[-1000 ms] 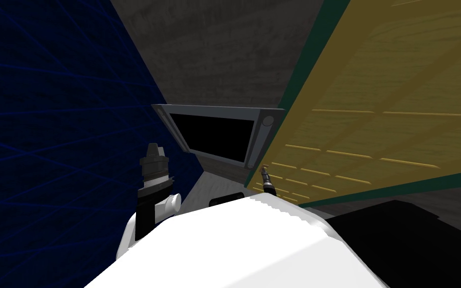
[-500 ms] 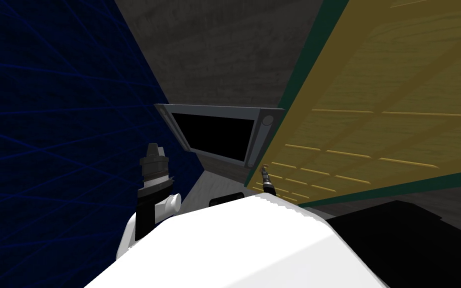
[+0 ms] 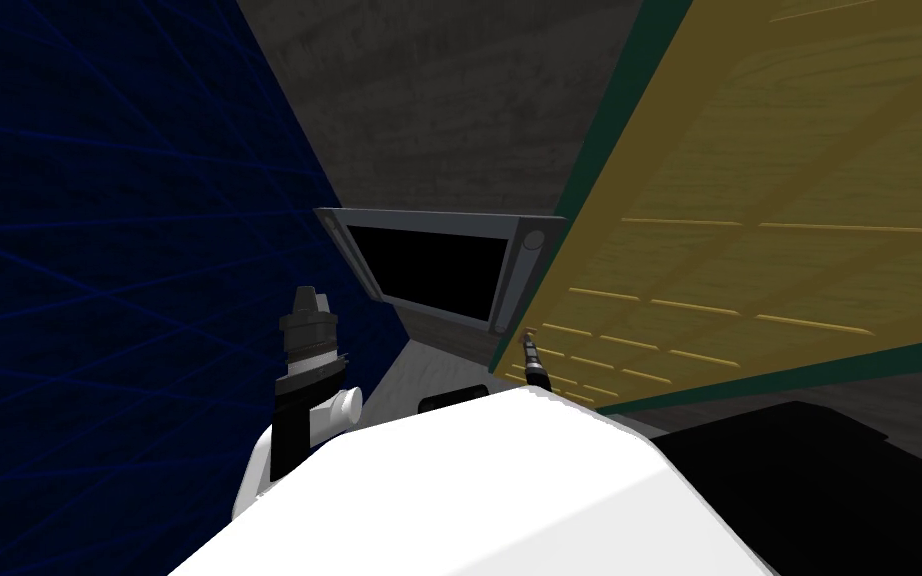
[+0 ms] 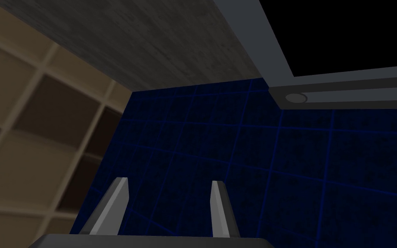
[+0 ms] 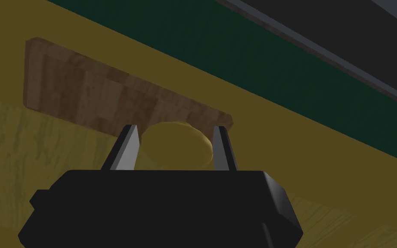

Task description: Pull the door open

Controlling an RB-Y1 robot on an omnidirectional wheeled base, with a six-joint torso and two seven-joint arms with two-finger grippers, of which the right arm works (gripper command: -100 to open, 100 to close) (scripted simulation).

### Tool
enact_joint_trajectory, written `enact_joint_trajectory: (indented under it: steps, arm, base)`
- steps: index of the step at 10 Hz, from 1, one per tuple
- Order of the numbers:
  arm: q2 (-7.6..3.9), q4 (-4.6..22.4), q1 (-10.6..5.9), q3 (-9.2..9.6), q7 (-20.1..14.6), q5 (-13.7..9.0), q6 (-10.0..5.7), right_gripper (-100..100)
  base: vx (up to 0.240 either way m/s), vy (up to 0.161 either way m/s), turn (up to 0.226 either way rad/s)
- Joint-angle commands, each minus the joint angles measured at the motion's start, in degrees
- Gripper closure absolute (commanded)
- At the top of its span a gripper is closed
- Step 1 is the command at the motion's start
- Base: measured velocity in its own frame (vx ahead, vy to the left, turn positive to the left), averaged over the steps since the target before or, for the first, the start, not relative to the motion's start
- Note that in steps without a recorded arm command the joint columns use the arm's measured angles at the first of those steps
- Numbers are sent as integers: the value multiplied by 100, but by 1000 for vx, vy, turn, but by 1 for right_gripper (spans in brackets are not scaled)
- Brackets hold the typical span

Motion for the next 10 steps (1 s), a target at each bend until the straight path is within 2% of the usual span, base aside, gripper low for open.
enact_joint_trajectory:
  steps: [1,4,5,9,10]
  arm:
    - [-19,15,-17,17,-286,-45,-11,100]
    - [-43,66,-71,66,-720,-111,-18,100]
    - [-43,66,-71,66,-764,-111,-18,100]
    - [-80,146,-152,142,-1426,-211,-28,100]
    - [-85,155,-131,102,-1065,-126,-45,-100]
  base:
    - [-29,-2,21]
    - [-35,-3,22]
    - [-26,6,9]
    - [-39,0,13]
    - [-22,17,-25]
